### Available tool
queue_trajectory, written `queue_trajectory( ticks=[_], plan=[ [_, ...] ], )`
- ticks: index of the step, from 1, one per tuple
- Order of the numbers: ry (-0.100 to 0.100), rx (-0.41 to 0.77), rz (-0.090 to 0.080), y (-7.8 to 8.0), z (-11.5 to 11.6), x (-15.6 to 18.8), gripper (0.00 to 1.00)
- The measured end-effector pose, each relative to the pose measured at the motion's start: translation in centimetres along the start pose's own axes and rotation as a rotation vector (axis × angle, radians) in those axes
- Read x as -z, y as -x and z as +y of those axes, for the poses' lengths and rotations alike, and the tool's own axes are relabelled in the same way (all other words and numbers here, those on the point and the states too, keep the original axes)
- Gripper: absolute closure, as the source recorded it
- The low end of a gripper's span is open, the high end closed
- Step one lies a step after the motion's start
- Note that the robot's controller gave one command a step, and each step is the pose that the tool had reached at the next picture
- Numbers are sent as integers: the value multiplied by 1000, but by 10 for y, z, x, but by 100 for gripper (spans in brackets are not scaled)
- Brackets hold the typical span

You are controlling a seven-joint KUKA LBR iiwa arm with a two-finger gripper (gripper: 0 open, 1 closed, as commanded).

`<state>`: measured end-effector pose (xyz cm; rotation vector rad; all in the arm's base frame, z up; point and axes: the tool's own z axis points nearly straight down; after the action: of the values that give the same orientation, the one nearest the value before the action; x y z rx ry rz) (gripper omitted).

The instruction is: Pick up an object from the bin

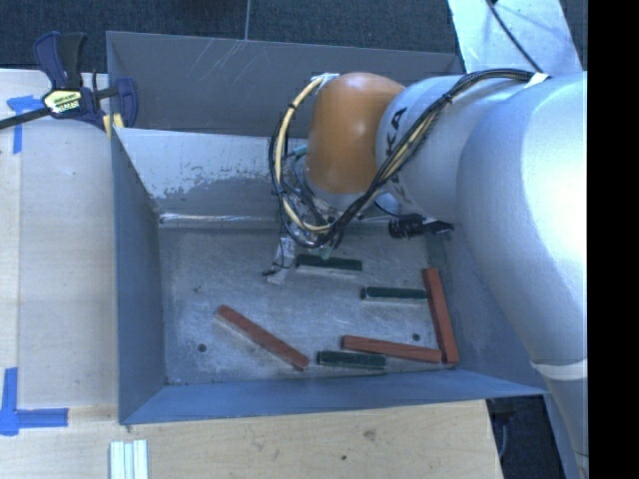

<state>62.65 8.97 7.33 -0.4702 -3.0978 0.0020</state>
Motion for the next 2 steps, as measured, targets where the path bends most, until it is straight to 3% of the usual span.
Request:
queue_trajectory(
  ticks=[1, 2],
  plan=[
    [2, 0, -7, 1, 1, 2, 100],
    [1, 0, -3, 0, 1, 2, 0]
  ],
)
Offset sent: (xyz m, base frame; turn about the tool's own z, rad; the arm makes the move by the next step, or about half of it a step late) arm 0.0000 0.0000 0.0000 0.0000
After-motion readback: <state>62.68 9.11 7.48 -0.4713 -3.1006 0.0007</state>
